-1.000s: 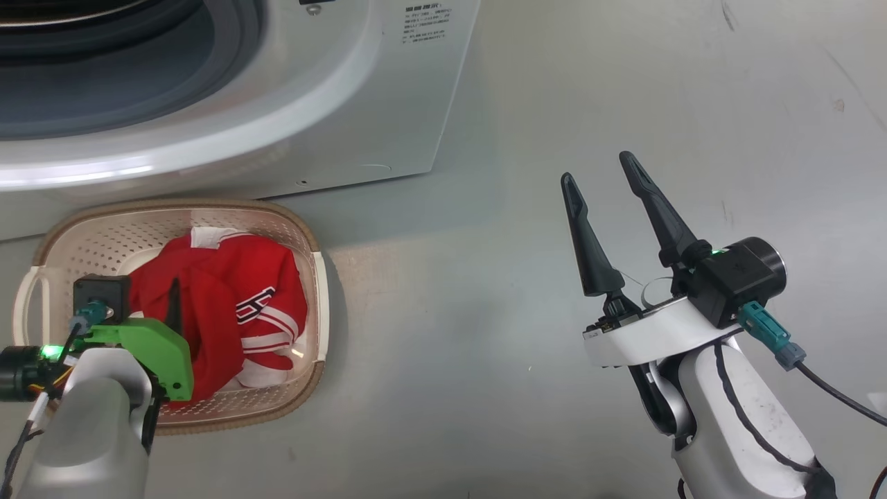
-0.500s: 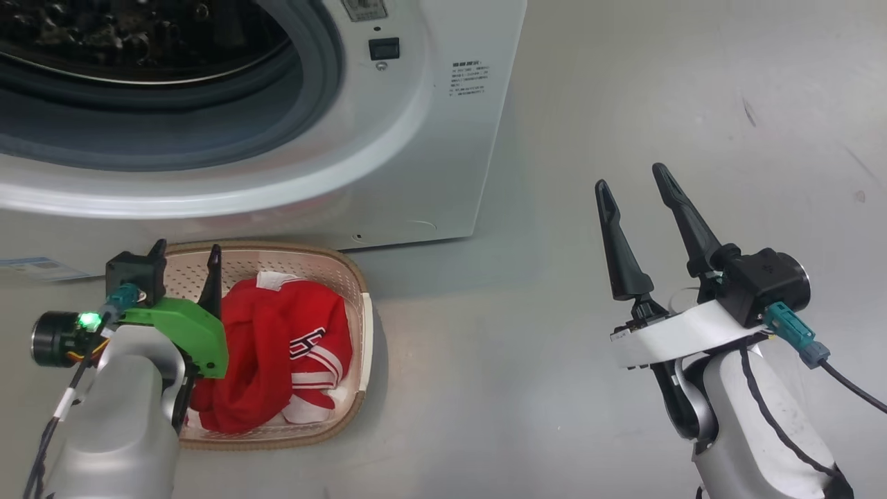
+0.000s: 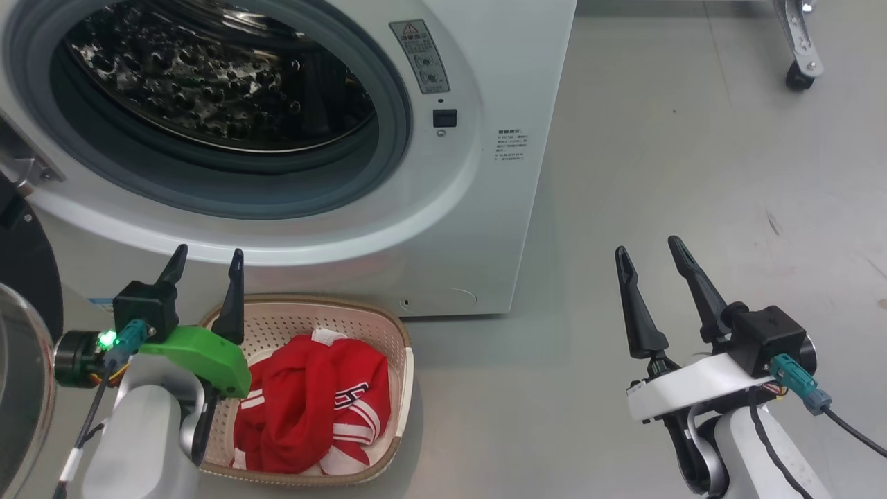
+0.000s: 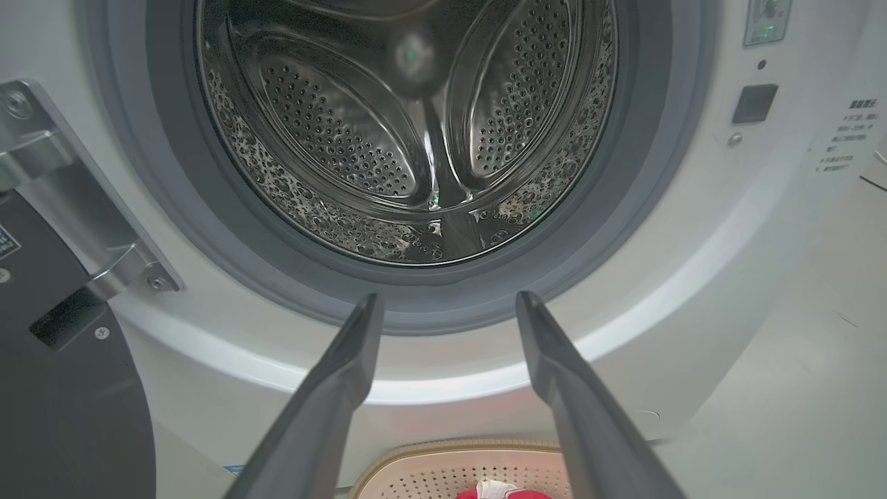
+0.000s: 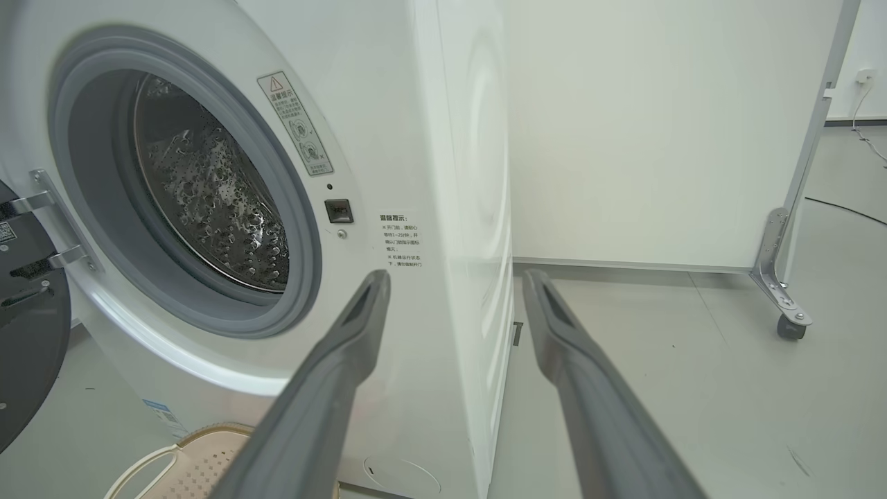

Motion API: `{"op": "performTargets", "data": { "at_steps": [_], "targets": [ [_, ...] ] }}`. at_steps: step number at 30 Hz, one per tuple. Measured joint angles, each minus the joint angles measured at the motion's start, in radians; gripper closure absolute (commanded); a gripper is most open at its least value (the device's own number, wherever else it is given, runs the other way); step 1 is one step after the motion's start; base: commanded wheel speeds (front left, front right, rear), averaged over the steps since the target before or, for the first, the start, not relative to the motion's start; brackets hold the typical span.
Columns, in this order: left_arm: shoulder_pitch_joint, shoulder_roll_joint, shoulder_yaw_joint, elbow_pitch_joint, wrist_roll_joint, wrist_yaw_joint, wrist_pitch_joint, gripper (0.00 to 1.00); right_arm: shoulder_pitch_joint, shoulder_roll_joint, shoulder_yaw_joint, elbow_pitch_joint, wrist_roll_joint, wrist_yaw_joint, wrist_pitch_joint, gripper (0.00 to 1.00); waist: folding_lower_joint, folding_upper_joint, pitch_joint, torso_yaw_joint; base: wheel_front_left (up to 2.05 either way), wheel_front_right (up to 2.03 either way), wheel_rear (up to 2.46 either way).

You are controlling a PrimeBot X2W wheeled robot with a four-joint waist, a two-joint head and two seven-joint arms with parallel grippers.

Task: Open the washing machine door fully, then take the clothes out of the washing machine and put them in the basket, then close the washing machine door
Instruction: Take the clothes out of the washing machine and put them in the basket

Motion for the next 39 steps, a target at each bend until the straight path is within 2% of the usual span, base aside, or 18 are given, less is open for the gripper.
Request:
{"op": "performTargets", "data": {
  "at_steps": [9, 17, 39],
  "targets": [
    [0.130, -0.004, 0.016, -0.132, -0.006, 0.000, 0.000, 0.00, 0.060, 0.000, -0.003, -0.002, 0.008, 0.005, 0.000, 0.00, 0.0000, 0.0000, -0.095, 0.033, 0.00, 0.00, 0.00],
    [0.239, -0.011, 0.029, -0.199, -0.010, 0.000, 0.000, 0.00, 0.091, 0.000, -0.003, -0.007, 0.009, 0.012, 0.000, 0.00, -0.0001, 0.0000, -0.144, 0.032, 0.00, 0.00, 0.00],
    [0.354, -0.021, 0.029, -0.333, -0.014, 0.001, 0.000, 0.00, 0.136, 0.000, -0.009, -0.034, 0.009, 0.014, 0.000, 0.00, -0.0001, 0.0000, -0.172, 0.014, 0.00, 0.00, 0.00]
  ]
}}
